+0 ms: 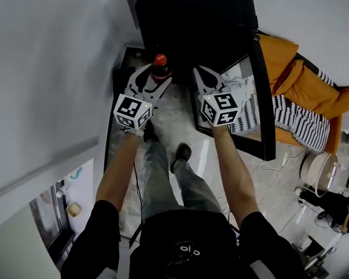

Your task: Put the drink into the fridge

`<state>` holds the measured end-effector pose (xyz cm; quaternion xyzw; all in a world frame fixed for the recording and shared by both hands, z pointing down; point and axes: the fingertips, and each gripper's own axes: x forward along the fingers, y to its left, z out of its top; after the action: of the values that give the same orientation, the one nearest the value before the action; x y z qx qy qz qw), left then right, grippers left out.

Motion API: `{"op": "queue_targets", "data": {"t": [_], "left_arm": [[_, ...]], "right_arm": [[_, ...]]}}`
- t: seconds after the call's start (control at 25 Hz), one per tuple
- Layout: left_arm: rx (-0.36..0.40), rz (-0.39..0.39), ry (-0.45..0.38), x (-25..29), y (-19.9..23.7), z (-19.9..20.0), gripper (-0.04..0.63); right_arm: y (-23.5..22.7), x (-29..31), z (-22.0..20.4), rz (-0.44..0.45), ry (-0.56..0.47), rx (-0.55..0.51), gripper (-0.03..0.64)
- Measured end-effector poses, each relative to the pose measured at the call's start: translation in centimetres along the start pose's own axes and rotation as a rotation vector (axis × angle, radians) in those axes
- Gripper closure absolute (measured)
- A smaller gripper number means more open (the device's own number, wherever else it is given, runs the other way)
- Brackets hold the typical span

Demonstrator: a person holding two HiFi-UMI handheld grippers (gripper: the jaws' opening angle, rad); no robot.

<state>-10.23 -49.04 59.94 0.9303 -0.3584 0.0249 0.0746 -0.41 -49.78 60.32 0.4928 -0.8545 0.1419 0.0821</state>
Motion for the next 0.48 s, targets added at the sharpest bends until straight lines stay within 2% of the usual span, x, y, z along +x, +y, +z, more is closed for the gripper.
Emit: {"op": "queue_targets", "data": {"t": [0.24,0.48], "left_arm": [[-0.001,-0.022,-0.020,5.9,2.1,-3.1,0.319],[0.028,-0.039,-0.048,11.8,4.9,-7.3,0.319]], "right_arm": [[-3.7,2.1,-2.7,-0.063,0.008,0.024,0.609],[-7.9,5.8,-6.8,-0.118,-0.051,0.033,0.609]]}}
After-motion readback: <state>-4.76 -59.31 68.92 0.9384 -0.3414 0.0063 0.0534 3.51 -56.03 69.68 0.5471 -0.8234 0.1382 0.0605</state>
